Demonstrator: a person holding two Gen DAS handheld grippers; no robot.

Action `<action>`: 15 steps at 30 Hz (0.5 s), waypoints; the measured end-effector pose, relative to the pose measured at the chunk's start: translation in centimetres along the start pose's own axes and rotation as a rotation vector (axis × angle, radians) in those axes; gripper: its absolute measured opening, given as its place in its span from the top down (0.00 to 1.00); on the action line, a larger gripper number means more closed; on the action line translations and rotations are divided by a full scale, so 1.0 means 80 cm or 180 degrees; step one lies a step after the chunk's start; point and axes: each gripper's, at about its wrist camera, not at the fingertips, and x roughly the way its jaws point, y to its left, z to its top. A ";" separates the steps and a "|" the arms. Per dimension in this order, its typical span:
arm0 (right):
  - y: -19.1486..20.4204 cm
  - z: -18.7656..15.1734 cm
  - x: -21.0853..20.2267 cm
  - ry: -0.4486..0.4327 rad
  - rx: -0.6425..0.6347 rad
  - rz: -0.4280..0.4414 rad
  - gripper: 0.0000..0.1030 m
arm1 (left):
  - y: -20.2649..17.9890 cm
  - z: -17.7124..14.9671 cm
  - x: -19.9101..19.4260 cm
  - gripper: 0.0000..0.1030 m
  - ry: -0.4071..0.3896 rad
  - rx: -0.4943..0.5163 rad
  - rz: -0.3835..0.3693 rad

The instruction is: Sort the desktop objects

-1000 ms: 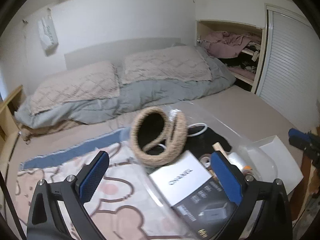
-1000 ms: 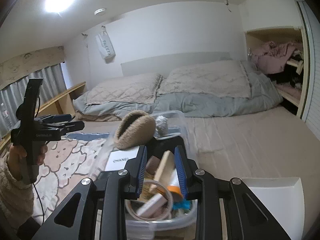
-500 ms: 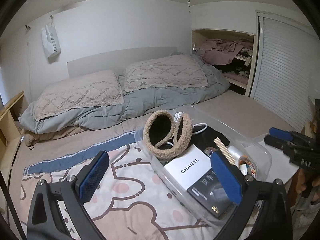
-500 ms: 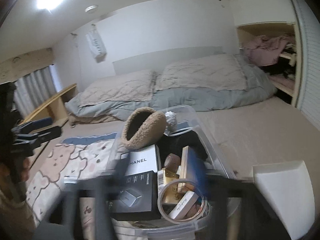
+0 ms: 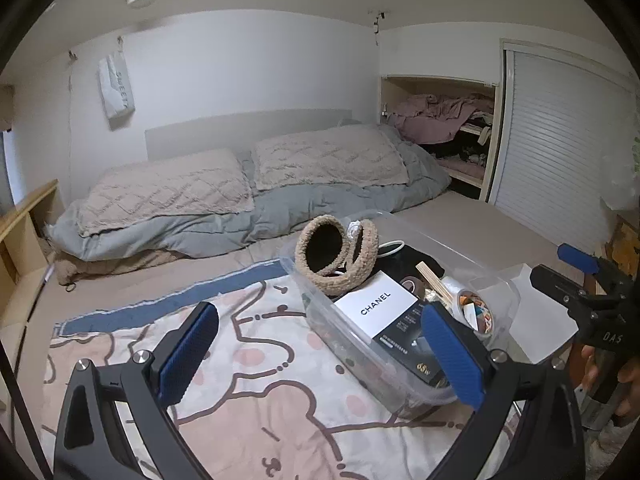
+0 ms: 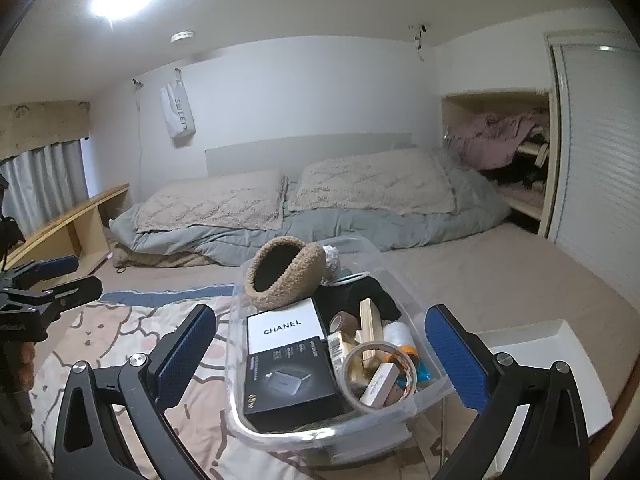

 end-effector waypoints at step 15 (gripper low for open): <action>0.062 -0.024 -0.083 -0.0317 -0.0090 -0.0059 0.00 | -0.004 -0.040 -0.086 0.01 -0.0291 0.0051 0.0014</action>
